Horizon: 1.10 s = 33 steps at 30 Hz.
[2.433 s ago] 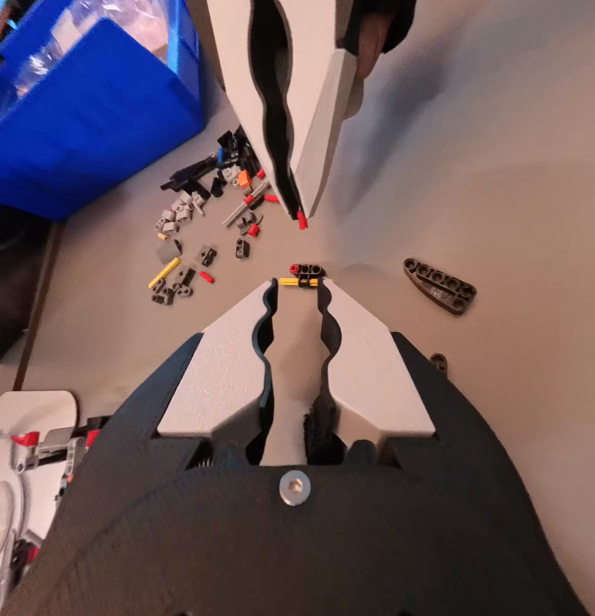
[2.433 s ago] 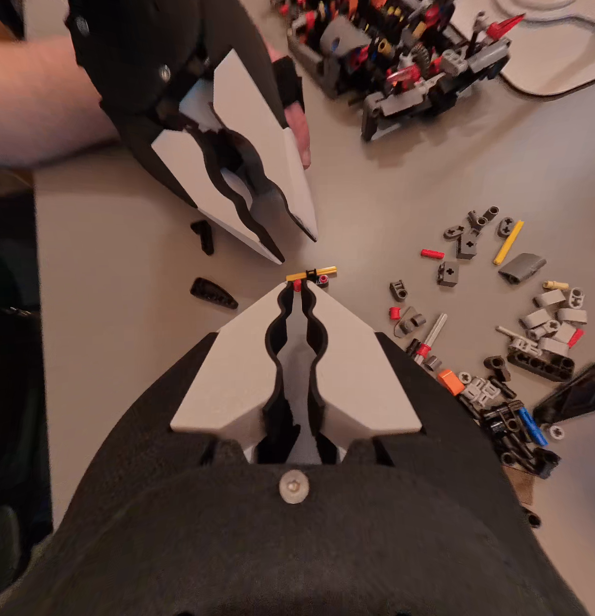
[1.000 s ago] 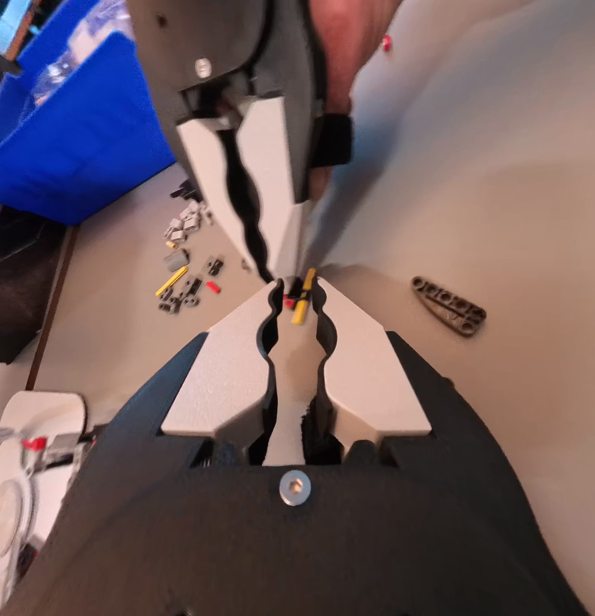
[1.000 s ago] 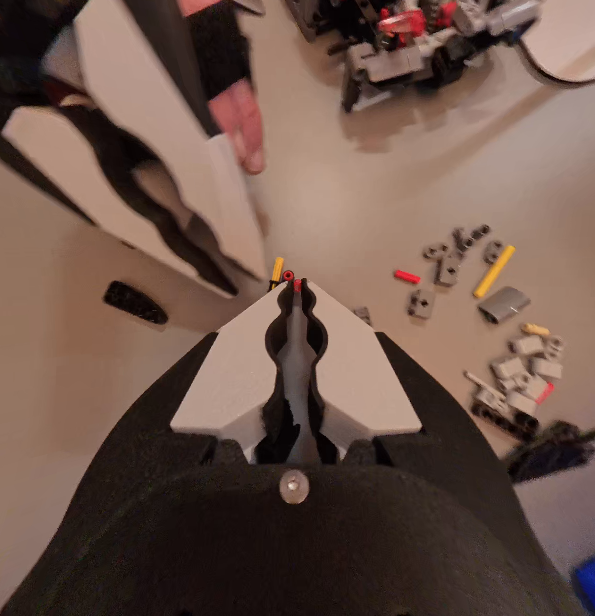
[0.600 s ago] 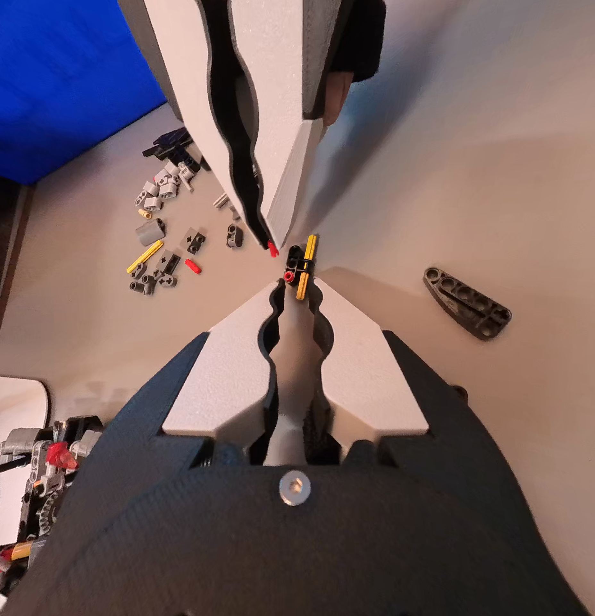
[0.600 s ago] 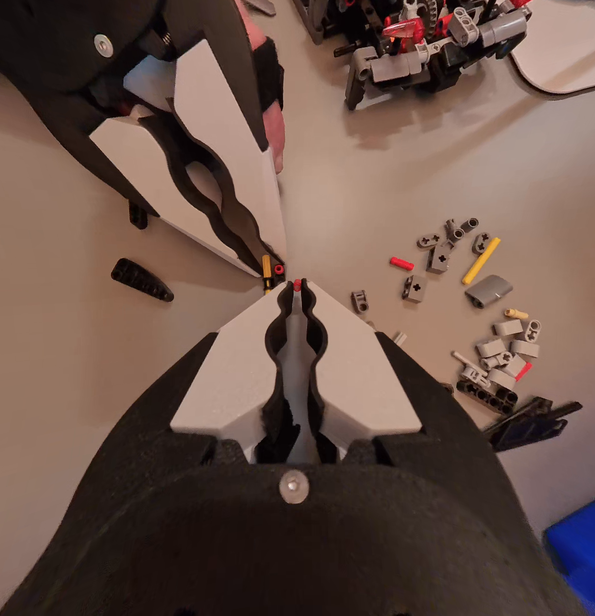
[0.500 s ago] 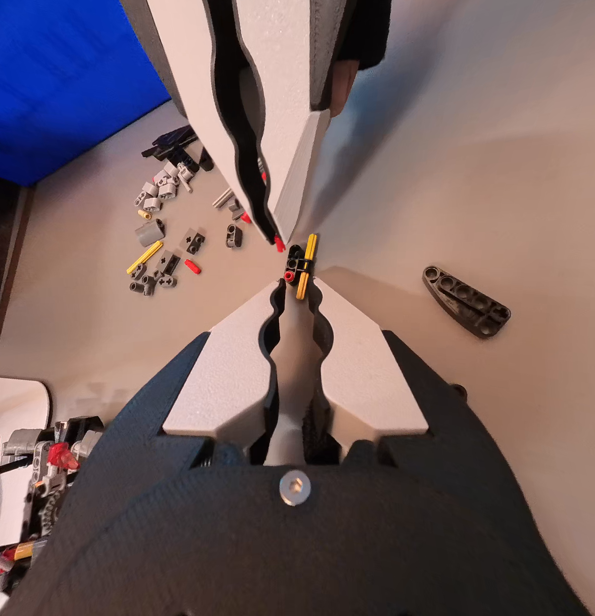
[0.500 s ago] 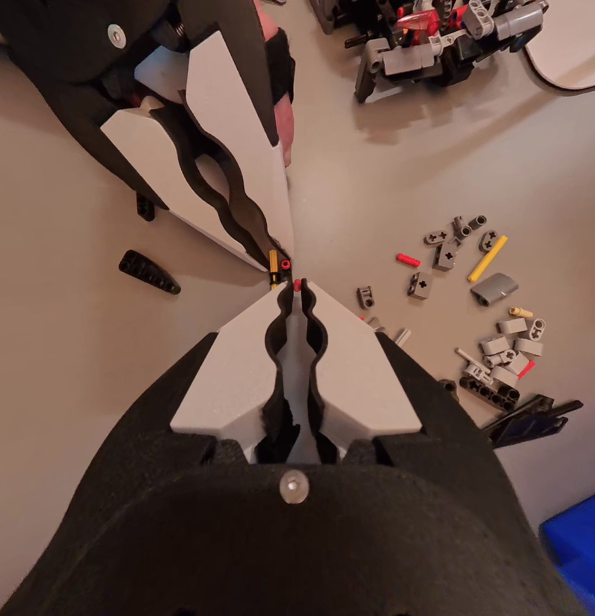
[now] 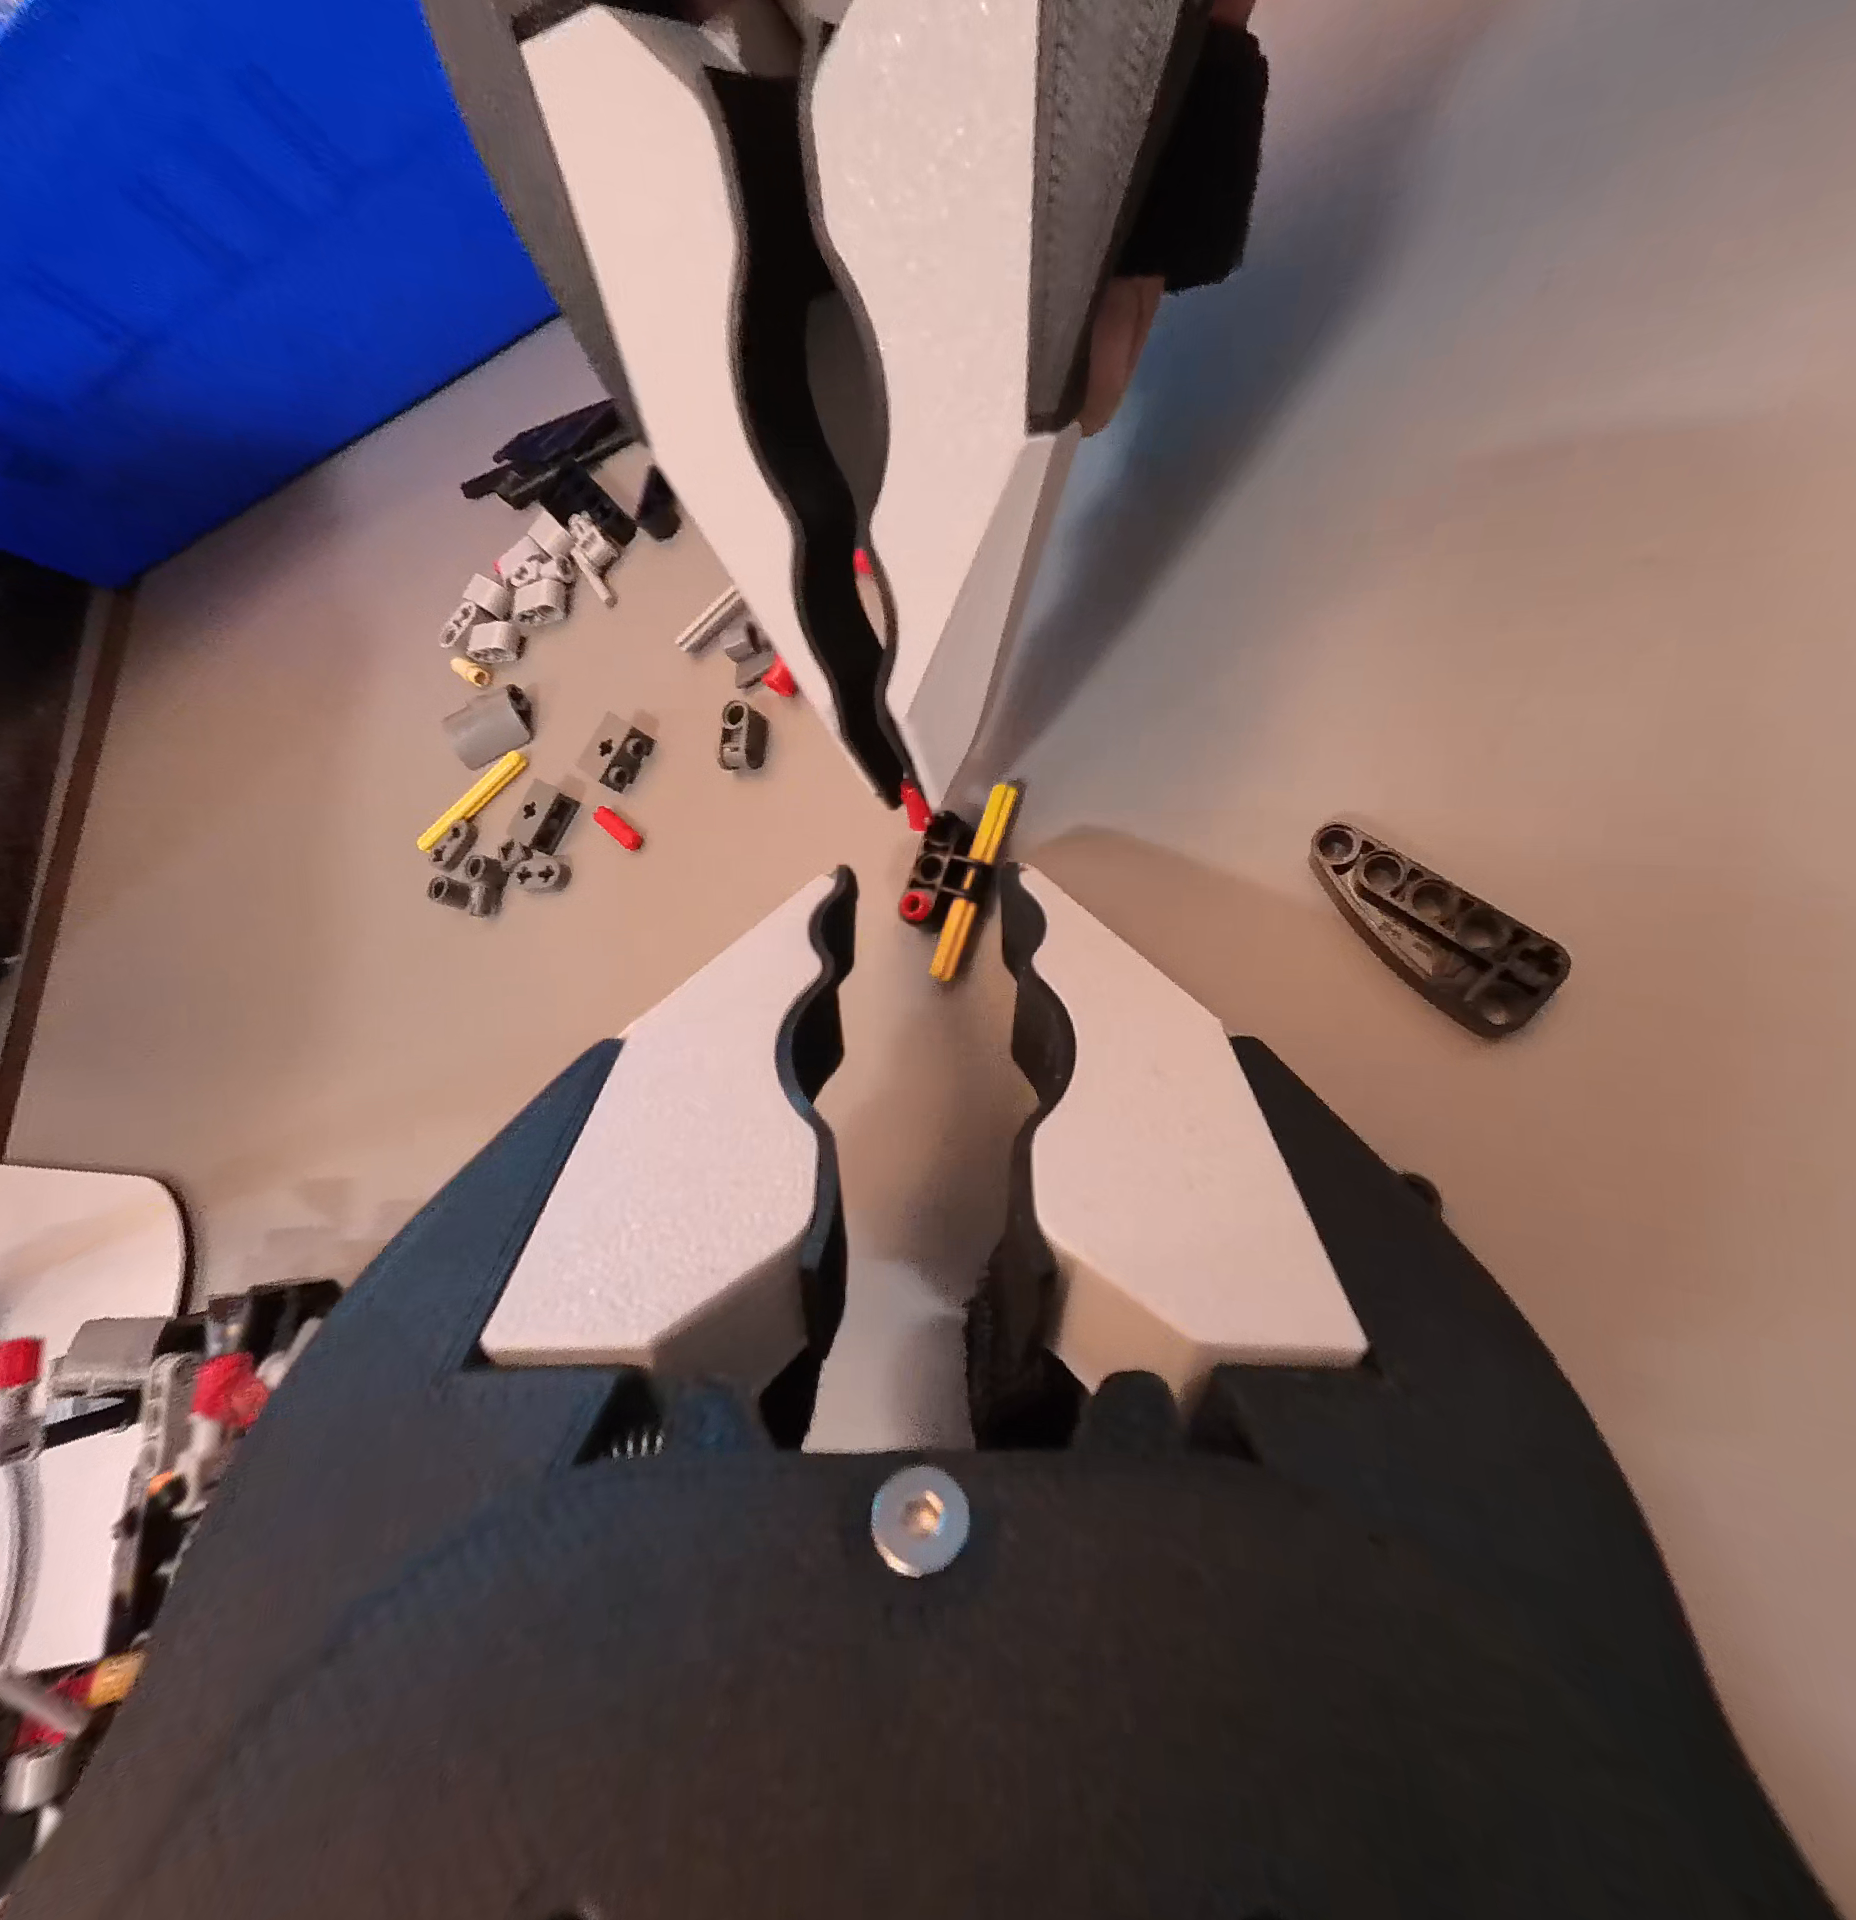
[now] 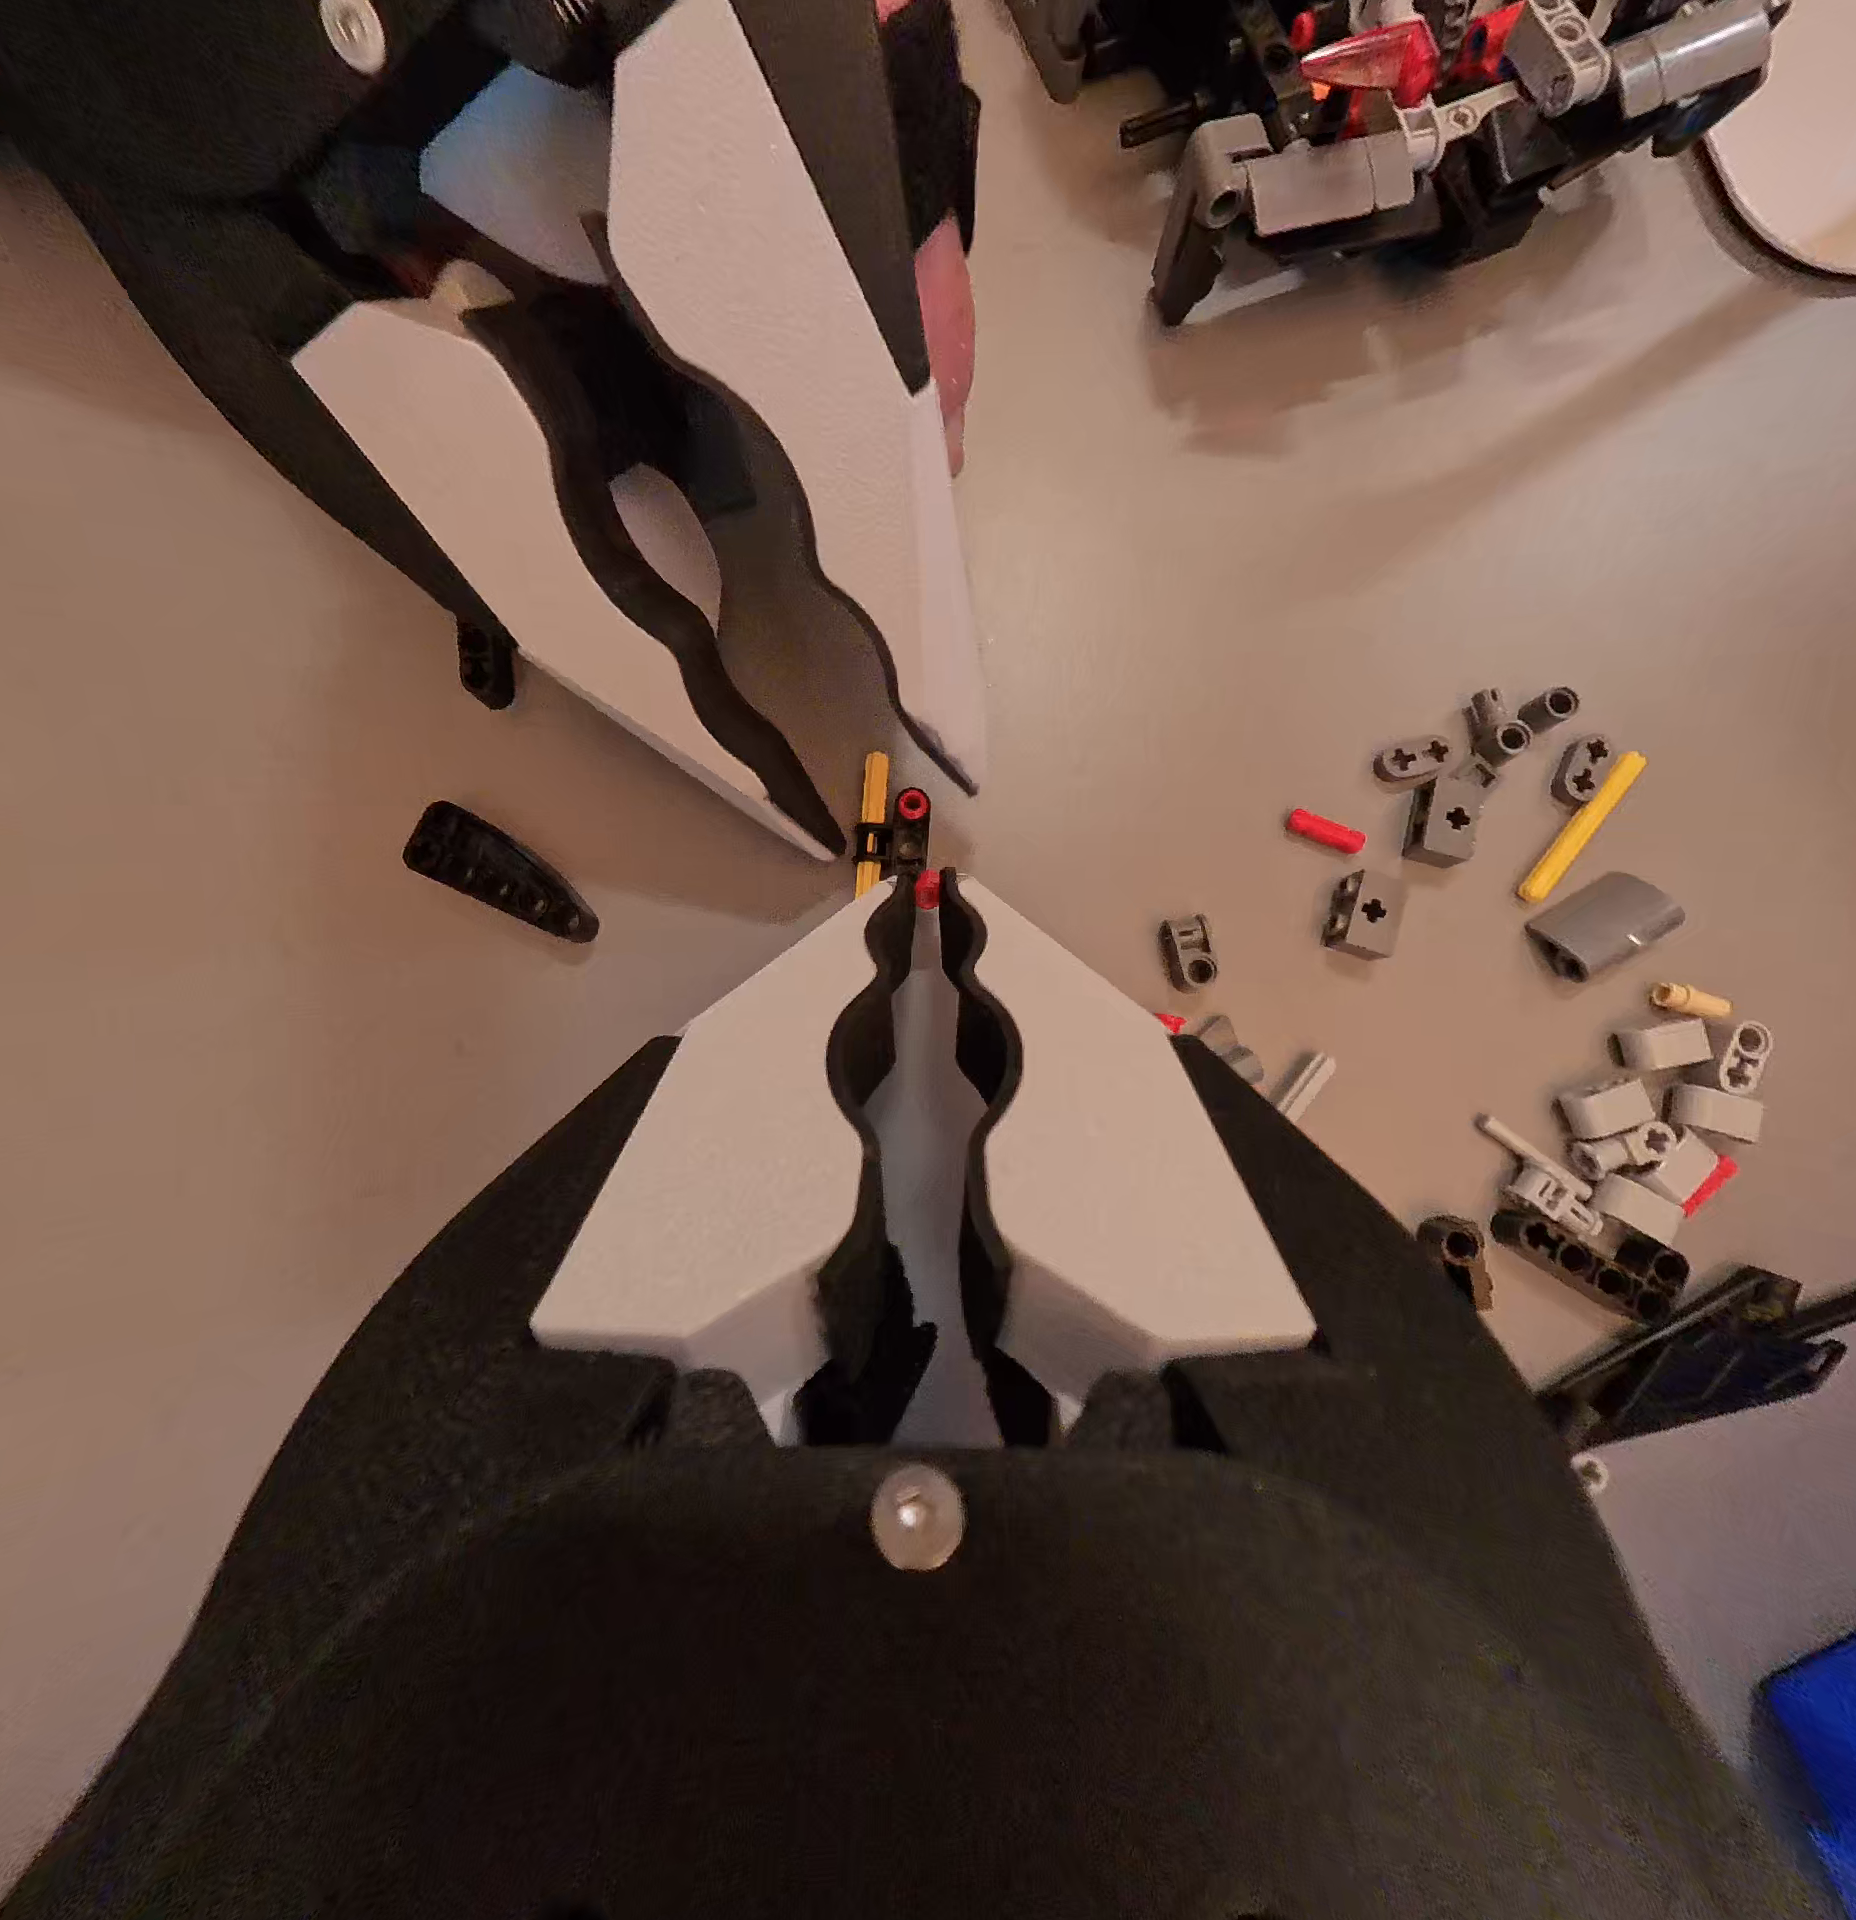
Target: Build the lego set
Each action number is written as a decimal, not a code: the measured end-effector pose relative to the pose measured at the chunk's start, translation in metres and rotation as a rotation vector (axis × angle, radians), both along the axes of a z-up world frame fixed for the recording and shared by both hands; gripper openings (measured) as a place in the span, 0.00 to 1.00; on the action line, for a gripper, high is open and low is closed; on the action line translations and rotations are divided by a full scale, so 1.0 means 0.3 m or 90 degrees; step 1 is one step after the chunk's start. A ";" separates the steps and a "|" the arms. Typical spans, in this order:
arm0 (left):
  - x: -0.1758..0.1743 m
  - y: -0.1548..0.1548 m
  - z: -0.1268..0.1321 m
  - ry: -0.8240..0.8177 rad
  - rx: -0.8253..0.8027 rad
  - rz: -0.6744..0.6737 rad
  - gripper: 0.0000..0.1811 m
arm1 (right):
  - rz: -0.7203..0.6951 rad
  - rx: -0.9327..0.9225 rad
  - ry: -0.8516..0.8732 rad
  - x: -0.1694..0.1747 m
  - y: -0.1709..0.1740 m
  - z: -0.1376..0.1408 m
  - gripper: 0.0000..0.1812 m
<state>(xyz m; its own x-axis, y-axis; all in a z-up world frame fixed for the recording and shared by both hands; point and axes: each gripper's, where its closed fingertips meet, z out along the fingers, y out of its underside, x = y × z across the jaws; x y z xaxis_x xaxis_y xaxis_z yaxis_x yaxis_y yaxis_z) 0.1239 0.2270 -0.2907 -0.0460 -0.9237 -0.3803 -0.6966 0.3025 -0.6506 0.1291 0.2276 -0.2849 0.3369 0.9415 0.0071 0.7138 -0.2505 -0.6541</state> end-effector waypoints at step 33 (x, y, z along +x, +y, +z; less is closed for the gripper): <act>0.020 -0.026 -0.016 -0.006 -0.015 -0.019 0.08 | 0.107 0.098 -0.220 -0.007 -0.024 -0.007 0.01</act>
